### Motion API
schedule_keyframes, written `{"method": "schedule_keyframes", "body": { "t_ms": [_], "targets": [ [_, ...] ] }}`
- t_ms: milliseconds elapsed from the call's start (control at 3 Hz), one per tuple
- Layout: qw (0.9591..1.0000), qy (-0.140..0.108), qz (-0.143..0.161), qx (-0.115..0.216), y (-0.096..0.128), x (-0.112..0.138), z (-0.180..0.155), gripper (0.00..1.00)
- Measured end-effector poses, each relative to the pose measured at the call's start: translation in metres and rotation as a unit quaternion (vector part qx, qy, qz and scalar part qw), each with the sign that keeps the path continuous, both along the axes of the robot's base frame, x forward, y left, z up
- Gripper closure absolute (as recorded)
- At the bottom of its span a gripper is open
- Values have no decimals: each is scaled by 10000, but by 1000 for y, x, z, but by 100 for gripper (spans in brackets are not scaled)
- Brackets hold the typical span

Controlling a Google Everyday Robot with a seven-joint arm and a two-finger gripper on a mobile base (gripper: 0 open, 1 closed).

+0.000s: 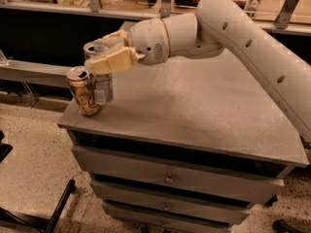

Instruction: Move redbull can near rxbar chocolate

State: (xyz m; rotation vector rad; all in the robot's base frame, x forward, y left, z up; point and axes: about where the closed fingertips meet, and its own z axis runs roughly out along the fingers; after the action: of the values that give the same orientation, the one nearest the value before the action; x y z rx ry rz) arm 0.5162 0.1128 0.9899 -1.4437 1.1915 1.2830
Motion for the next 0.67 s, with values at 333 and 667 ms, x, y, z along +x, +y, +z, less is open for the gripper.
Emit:
{"method": "schedule_keyframes", "body": {
  "t_ms": [333,667],
  "targets": [
    [9996,-249,91,20,-3,1,-2,100],
    [9987,-495,-114,-81,-9,8,-7,100]
  ]
}}
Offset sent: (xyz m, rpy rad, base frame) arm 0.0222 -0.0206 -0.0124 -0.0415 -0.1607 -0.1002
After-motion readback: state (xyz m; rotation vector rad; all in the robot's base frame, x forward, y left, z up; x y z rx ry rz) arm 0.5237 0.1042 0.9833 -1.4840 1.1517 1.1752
